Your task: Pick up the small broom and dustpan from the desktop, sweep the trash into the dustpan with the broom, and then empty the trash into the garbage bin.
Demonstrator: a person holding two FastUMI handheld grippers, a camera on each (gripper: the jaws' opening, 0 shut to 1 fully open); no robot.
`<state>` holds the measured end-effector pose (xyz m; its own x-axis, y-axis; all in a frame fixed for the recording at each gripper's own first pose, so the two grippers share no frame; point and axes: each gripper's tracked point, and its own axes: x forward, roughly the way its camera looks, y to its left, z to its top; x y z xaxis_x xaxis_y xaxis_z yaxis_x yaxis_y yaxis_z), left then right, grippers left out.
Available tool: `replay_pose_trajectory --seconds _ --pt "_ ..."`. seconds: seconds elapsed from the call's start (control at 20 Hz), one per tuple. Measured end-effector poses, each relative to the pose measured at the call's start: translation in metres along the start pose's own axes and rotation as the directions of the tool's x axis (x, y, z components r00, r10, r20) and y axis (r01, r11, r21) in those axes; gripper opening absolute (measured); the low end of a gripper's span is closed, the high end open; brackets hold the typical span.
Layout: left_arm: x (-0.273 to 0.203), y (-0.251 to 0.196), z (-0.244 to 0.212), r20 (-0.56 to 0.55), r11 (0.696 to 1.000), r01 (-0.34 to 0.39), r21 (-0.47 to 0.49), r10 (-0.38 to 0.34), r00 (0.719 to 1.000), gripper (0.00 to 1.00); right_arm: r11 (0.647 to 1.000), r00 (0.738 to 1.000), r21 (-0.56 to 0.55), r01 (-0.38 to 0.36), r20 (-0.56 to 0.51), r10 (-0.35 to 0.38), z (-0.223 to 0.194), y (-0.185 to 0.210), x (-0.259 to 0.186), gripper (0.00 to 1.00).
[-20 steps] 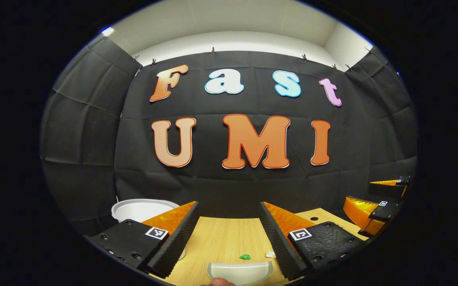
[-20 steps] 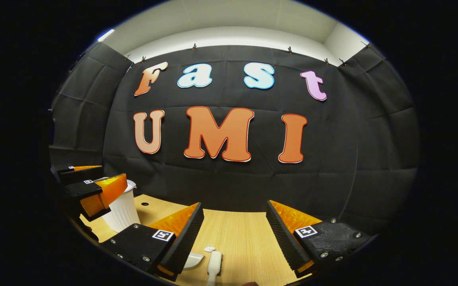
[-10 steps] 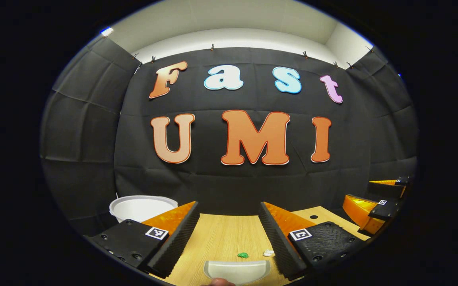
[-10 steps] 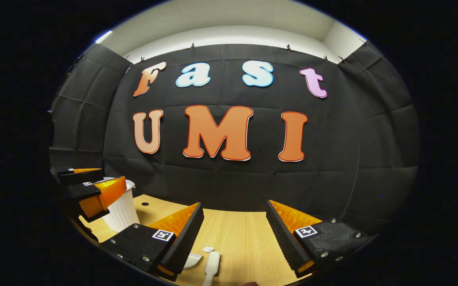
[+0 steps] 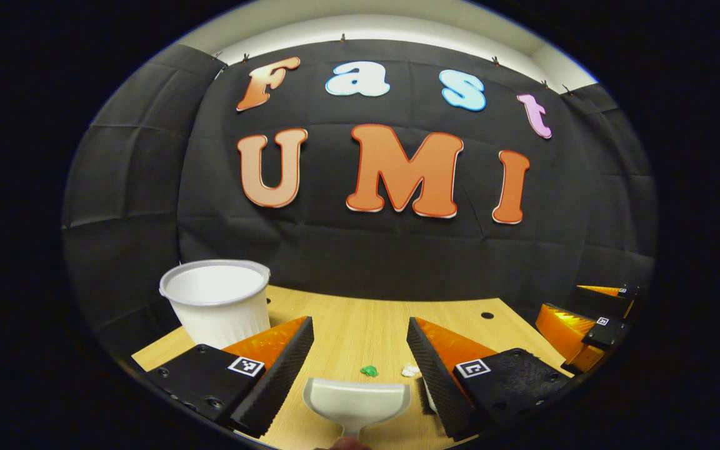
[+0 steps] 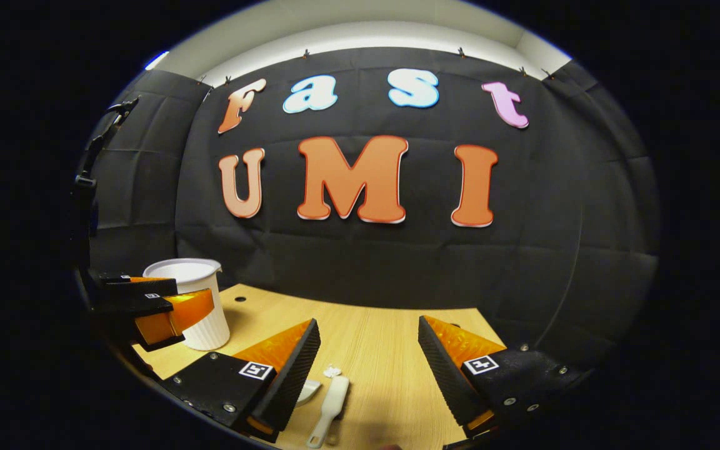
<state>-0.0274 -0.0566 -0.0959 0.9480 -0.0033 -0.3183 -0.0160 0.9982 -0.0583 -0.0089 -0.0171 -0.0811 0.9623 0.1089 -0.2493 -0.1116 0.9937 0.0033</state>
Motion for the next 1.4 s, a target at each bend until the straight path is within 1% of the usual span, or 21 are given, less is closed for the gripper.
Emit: replay_pose_trajectory --seconds 0.05,0.15,0.2,0.25,0.35,0.45,0.5,0.6,0.65,0.75,0.8,0.85,0.9,0.95,1.0,1.05,1.1,1.15,1.25,1.3,1.4 --pt "0.001 -0.004 -0.010 -0.031 1.000 -0.001 0.001 0.001 1.000 0.95 1.000 0.998 0.009 -0.026 -0.055 0.027 -0.018 0.003 0.002 0.95" --pt "0.001 -0.006 -0.035 -0.103 1.000 -0.015 0.003 0.016 0.995 0.95 0.997 0.982 0.021 -0.075 -0.171 0.077 -0.054 0.010 0.004 0.95" --pt "0.001 -0.006 -0.051 -0.152 1.000 -0.026 0.005 0.027 0.988 0.95 0.996 0.970 0.028 -0.088 -0.225 0.092 -0.070 0.011 0.004 0.95" --pt "0.001 -0.008 -0.066 -0.197 1.000 -0.021 0.002 0.021 0.980 0.95 0.994 0.955 0.038 -0.106 -0.276 0.112 -0.087 0.015 0.005 0.95" --pt "0.005 -0.014 -0.097 -0.309 1.000 0.014 -0.004 -0.014 0.951 0.95 0.991 0.919 0.051 -0.126 -0.371 0.136 -0.116 0.023 0.007 0.95" --pt "0.017 -0.014 -0.124 -0.444 0.999 0.049 -0.008 -0.047 0.895 0.95 0.990 0.881 0.043 -0.131 -0.454 0.136 -0.141 0.030 0.016 0.95" --pt "0.024 -0.010 -0.136 -0.526 0.998 0.060 -0.011 -0.057 0.849 0.95 0.990 0.860 0.034 -0.134 -0.493 0.133 -0.155 0.035 0.021 0.95" --pt "0.040 -0.004 -0.148 -0.635 0.997 0.076 -0.021 -0.072 0.769 0.97 0.991 0.811 0.010 -0.134 -0.573 0.115 -0.181 0.042 0.029 0.95" --pt "0.047 -0.007 -0.153 -0.690 0.996 0.084 -0.031 -0.082 0.719 0.97 0.991 0.778 -0.002 -0.134 -0.619 0.104 -0.197 0.044 0.032 0.95" --pt "0.062 -0.007 -0.159 -0.786 0.994 0.095 -0.059 -0.105 0.609 0.98 0.992 0.709 -0.012 -0.128 -0.701 0.083 -0.222 0.048 0.036 0.95" --pt "0.075 -0.005 -0.156 -0.813 0.995 0.092 -0.047 -0.092 0.575 0.98 0.993 0.678 -0.011 -0.118 -0.732 0.073 -0.235 0.050 0.039 0.96" --pt "0.088 -0.006 -0.150 -0.831 0.993 0.108 -0.038 -0.091 0.549 0.98 0.994 0.649 -0.006 -0.112 -0.758 0.069 -0.244 0.054 0.042 0.96" --pt "0.088 -0.007 -0.142 -0.837 0.992 0.122 -0.010 -0.075 0.541 0.95 0.995 0.628 -0.007 -0.104 -0.776 0.060 -0.251 0.054 0.045 0.96" --pt "0.089 -0.003 -0.140 -0.861 0.994 0.111 0.019 -0.040 0.507 0.96 0.996 0.614 -0.009 -0.094 -0.787 0.051 -0.254 0.055 0.051 0.96" --pt "0.091 -0.002 -0.142 -0.882 0.995 0.097 0.019 -0.029 0.471 0.96 0.996 0.604 -0.013 -0.084 -0.796 0.040 -0.256 0.056 0.055 0.96" --pt "0.098 -0.001 -0.137 -0.883 0.996 0.084 0.011 -0.030 0.468 0.98 0.996 0.599 -0.017 -0.083 -0.800 0.037 -0.255 0.056 0.058 0.96" --pt "0.104 0.004 -0.142 -0.893 0.997 0.081 0.011 -0.027 0.449 0.98 0.996 0.596 -0.030 -0.082 -0.802 0.025 -0.256 0.054 0.061 0.96" --pt "0.111 0.007 -0.147 -0.907 0.997 0.078 0.001 -0.031 0.420 0.97 0.996 0.592 -0.036 -0.077 -0.806 0.016 -0.258 0.052 0.065 0.96" --pt "0.122 0.001 -0.168 -0.933 0.997 0.063 -0.046 -0.065 0.354 0.98 0.998 0.570 -0.025 -0.062 -0.822 0.015 -0.264 0.053 0.070 0.96" --pt "0.124 0.002 -0.177 -0.941 0.997 0.058 -0.055 -0.071 0.330 0.98 0.998 0.561 -0.023 -0.057 -0.828 0.013 -0.269 0.052 0.072 0.96" --pt "0.136 0.002 -0.185 -0.953 0.997 0.052 -0.053 -0.066 0.296 0.98 0.998 0.544 -0.017 -0.052 -0.839 0.014 -0.274 0.051 0.077 0.96"
